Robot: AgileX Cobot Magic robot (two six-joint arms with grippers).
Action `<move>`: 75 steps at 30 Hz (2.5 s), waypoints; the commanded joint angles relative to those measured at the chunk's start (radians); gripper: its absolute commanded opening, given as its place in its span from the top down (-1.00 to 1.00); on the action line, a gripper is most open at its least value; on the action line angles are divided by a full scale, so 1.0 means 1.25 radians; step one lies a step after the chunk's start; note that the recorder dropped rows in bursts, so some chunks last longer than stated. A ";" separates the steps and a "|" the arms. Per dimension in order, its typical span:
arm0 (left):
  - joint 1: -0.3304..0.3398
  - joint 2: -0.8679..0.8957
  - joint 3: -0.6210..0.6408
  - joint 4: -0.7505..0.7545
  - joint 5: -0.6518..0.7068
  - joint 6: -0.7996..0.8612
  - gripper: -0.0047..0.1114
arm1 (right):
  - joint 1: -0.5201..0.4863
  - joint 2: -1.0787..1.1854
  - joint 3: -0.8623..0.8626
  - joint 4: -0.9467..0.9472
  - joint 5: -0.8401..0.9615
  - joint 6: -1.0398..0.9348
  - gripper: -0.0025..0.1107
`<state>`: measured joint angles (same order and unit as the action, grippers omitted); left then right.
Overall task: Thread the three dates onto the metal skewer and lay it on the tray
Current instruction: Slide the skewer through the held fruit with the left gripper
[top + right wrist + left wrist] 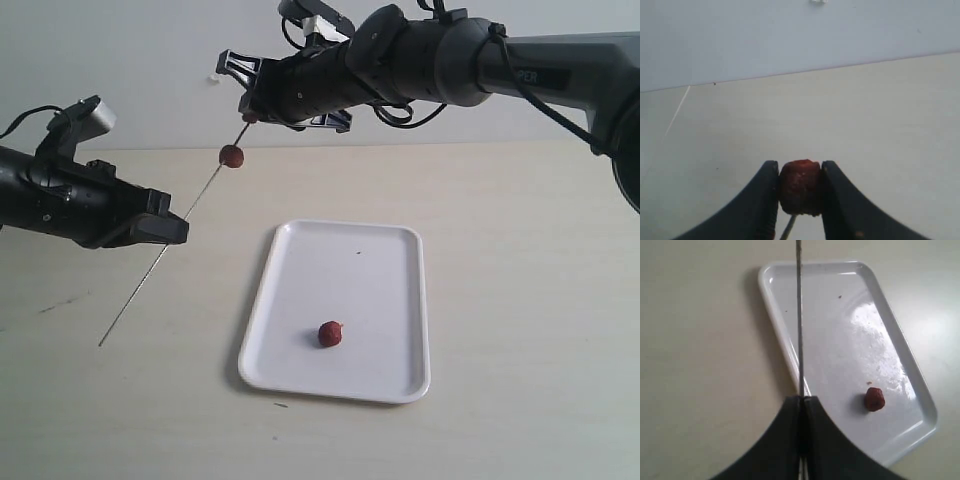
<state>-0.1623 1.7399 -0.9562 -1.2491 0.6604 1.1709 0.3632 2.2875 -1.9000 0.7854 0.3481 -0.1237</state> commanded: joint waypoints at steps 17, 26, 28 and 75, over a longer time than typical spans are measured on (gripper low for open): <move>0.001 0.001 0.002 -0.080 0.002 0.129 0.92 | -0.002 -0.004 -0.003 0.000 0.013 -0.024 0.46; 0.001 0.001 0.002 -0.145 0.011 0.187 0.92 | -0.002 -0.004 -0.003 0.000 0.038 -0.032 0.46; 0.001 0.001 0.002 -0.164 0.009 0.190 0.92 | -0.002 -0.004 -0.003 0.000 0.042 -0.037 0.46; -0.001 0.001 0.002 -0.350 -0.006 0.340 0.92 | 0.016 -0.004 -0.003 0.099 0.122 -0.120 0.46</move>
<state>-0.1623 1.7457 -0.9514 -1.6508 0.6218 1.5780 0.3708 2.2875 -1.9000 0.8726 0.4305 -0.2328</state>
